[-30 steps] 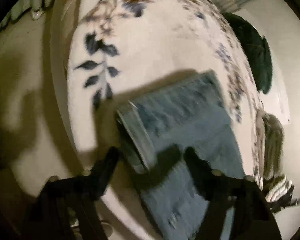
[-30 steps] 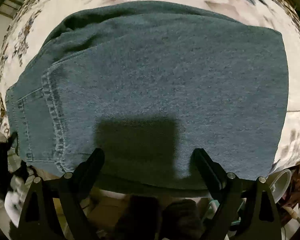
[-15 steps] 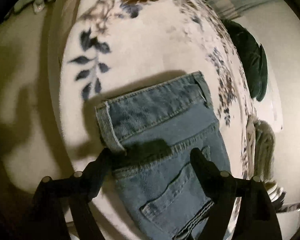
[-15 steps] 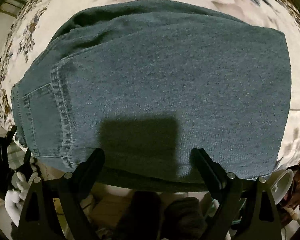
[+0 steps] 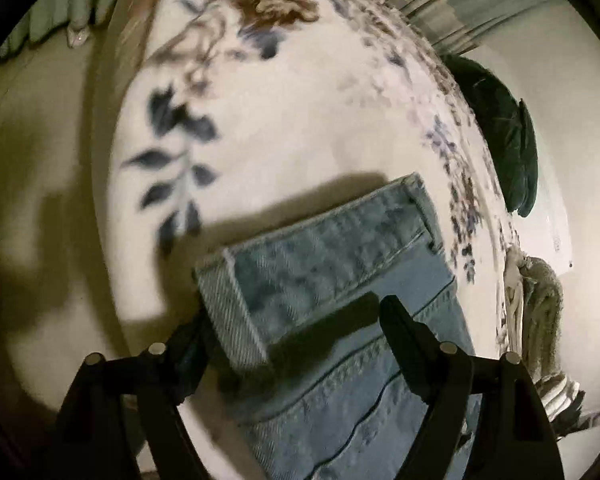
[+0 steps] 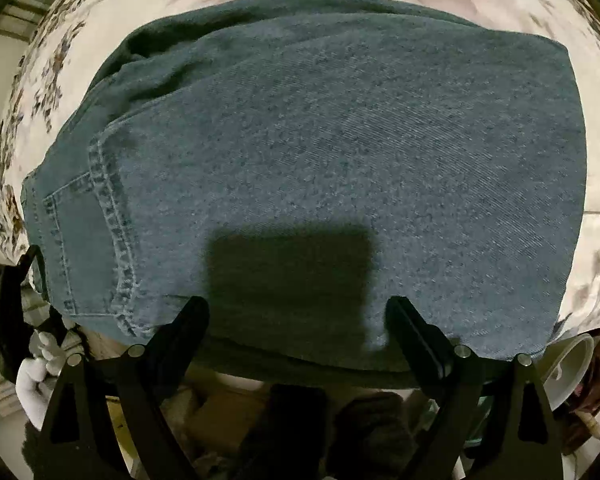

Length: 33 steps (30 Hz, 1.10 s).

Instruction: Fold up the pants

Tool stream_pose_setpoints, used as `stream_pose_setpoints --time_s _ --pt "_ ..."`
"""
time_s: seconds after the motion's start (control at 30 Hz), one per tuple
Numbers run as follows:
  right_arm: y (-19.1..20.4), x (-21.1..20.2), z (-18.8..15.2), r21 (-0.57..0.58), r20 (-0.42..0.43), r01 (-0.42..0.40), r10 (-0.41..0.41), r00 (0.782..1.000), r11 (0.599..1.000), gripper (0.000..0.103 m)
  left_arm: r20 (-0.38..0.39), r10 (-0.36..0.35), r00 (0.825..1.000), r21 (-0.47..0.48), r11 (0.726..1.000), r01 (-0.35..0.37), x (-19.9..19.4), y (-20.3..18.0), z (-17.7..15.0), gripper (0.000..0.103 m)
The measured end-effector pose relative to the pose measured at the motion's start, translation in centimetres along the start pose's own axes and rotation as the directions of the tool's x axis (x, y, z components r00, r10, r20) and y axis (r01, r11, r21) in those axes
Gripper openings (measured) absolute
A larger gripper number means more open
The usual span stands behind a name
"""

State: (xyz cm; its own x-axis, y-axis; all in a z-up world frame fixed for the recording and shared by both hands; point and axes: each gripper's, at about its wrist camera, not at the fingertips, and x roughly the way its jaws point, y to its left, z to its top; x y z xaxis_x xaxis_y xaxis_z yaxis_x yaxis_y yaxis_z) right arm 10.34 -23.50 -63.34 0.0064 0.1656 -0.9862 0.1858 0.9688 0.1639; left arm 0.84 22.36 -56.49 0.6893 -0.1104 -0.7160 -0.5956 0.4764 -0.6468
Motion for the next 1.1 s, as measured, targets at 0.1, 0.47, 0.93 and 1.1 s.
stream_pose_setpoints --time_s 0.1,0.47,0.93,1.1 --pt "-0.8 -0.2 0.1 -0.001 0.007 0.0 0.0 1.0 1.0 0.093 0.032 -0.014 0.999 0.063 0.998 0.012 -1.4 -1.2 0.3 0.03" --pt "-1.6 0.3 0.0 -0.004 0.007 -0.008 0.008 1.0 1.0 0.093 0.006 -0.095 0.995 -0.005 0.995 0.095 0.5 0.1 0.8 0.034" --pt "-5.4 -4.4 0.1 0.0 0.128 0.15 -0.149 0.98 0.989 0.103 0.052 -0.228 0.972 0.626 0.766 0.146 -14.1 -17.9 -8.2 0.021" --pt "-7.9 -5.8 0.0 0.034 0.14 0.119 -0.122 0.983 0.992 0.103 0.029 -0.244 0.969 0.704 0.693 0.153 -14.5 -21.1 -11.7 0.019"
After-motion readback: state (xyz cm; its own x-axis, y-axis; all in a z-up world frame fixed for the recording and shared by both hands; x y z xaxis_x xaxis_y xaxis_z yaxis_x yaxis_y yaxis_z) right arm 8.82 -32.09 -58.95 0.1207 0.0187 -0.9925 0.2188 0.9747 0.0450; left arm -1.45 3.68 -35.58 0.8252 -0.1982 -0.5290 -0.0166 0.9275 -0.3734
